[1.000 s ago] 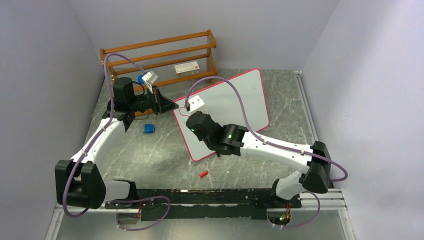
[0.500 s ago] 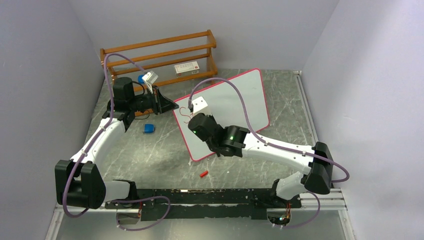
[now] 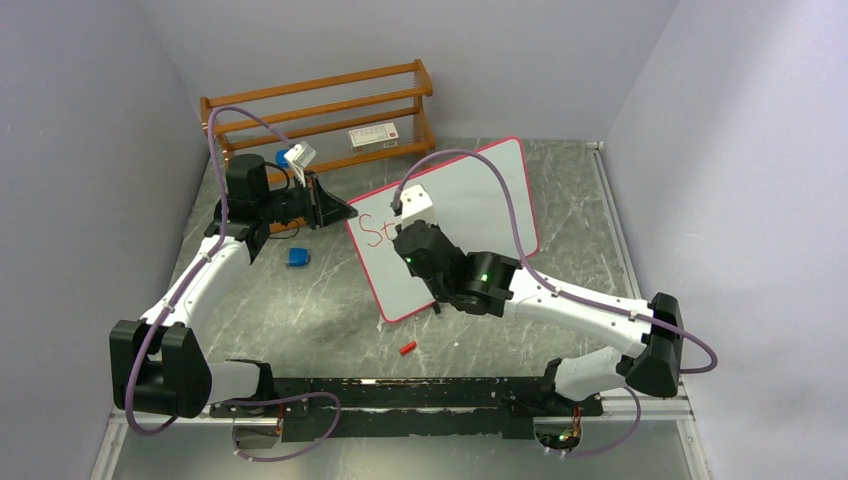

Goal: Write a sentence on the whiteboard

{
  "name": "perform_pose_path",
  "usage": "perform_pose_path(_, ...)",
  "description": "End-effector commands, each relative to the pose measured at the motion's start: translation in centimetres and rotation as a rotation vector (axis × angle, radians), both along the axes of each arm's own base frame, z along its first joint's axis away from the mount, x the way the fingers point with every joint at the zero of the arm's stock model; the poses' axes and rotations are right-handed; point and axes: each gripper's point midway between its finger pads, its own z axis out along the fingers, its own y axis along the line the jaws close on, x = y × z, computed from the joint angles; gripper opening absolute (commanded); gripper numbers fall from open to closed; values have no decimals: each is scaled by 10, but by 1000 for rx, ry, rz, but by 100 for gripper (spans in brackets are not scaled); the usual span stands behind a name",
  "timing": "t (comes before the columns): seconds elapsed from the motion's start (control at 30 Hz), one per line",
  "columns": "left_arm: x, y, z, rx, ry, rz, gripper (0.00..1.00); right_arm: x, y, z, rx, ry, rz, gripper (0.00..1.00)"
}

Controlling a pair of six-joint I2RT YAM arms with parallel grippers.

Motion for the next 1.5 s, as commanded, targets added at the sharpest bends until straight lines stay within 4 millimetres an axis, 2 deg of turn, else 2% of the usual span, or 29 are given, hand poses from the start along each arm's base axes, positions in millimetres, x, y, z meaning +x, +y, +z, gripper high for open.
perform_pose_path(0.0,-5,-5,-20,45,36,-29,5,9,-7,6,23,-22,-30,0)
perform_pose_path(1.47,-6,-6,-21,41,43,-37,5,27,5,6,56,-36,-28,0)
